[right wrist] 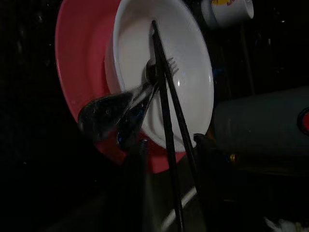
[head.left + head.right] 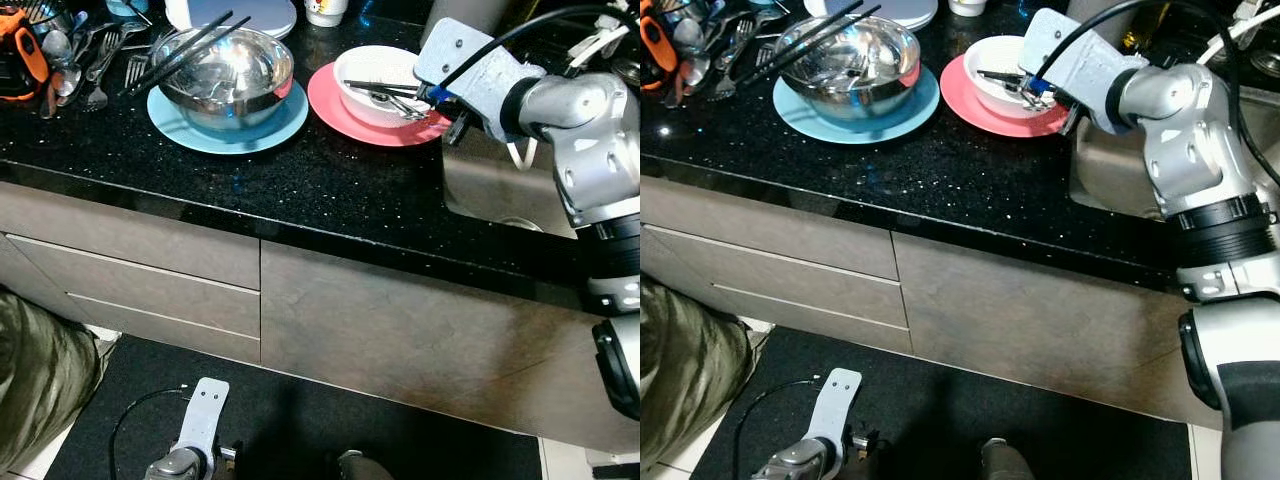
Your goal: Kitchen organization
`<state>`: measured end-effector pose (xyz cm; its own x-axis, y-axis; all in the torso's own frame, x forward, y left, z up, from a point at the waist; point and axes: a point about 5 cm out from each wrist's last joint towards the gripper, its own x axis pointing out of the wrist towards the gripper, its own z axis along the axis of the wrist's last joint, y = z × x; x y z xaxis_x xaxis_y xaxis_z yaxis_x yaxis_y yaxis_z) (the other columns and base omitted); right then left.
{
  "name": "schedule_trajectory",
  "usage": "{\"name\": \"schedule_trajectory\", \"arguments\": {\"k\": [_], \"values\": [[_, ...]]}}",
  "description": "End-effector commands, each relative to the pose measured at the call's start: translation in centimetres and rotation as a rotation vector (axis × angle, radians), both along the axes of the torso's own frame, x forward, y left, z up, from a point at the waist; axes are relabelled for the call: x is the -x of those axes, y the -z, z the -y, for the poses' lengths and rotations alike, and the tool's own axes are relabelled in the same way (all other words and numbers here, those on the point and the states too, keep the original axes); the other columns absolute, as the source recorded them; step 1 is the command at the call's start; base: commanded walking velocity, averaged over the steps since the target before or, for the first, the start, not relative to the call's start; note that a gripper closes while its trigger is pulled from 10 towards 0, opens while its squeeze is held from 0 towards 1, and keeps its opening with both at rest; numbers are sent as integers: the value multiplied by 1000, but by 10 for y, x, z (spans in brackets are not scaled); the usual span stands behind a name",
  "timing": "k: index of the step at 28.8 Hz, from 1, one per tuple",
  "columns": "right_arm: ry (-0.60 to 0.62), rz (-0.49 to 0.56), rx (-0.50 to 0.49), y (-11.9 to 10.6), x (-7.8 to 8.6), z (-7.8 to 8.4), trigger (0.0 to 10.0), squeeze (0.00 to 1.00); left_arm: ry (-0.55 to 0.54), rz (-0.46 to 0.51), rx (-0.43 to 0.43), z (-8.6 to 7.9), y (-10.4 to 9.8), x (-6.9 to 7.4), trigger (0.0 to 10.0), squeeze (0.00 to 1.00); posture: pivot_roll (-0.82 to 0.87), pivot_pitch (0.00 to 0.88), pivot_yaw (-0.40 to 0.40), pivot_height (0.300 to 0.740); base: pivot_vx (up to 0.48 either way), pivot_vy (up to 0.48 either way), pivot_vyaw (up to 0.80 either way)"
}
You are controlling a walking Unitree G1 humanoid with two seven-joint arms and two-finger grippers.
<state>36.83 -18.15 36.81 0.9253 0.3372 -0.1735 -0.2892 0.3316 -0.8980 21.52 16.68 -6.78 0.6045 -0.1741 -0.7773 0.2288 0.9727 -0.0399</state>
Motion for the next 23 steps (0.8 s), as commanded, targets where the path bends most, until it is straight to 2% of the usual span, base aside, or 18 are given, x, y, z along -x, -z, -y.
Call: {"name": "schedule_trajectory", "arguments": {"k": [1,5,6,9,10,11,12,13,18,19,23], "values": [[29,-16,41,3,0,9,10000,1000,7,-44,-4,1,7,12,10000,0,-18,198,-44,740,0,0,0],[55,-35,94,7,-1,16,10000,1000,7,-44,-4,1,7,12,10000,0,-20,200,-43,740,0,0,0],[112,-28,155,8,-3,26,10000,1000,8,-44,-5,1,7,11,10000,0,-23,201,-41,740,0,0,0],[160,-21,196,8,-4,34,10000,1000,9,-44,-5,0,7,11,10000,0,-24,202,-41,740,0,0,0],[187,-23,220,9,-5,39,10000,678,9,-44,-5,0,7,11,10000,0,-25,202,-40,740,0,0,0],[187,-23,220,9,-5,39,10000,678,9,-44,-5,0,7,11,10000,0,-25,202,-40,740,0,0,0],[212,-22,244,9,-6,43,10000,267,10,-44,-5,0,7,11,10000,0,-25,202,-40,740,0,0,0],[230,-22,260,9,-6,47,10000,0,10,-44,-5,0,7,11,10000,0,-25,203,-39,740,0,0,0],[253,21,267,8,-12,42,10000,0,9,-43,-4,0,7,11,10000,0,-27,204,-40,740,0,0,0],[250,44,248,9,-16,35,10000,0,9,-42,-3,1,7,11,10000,0,-26,204,-41,740,0,0,0],[234,71,214,9,-21,24,10000,0,9,-41,-3,1,7,11,10000,0,-23,204,-46,740,0,0,0]]}}
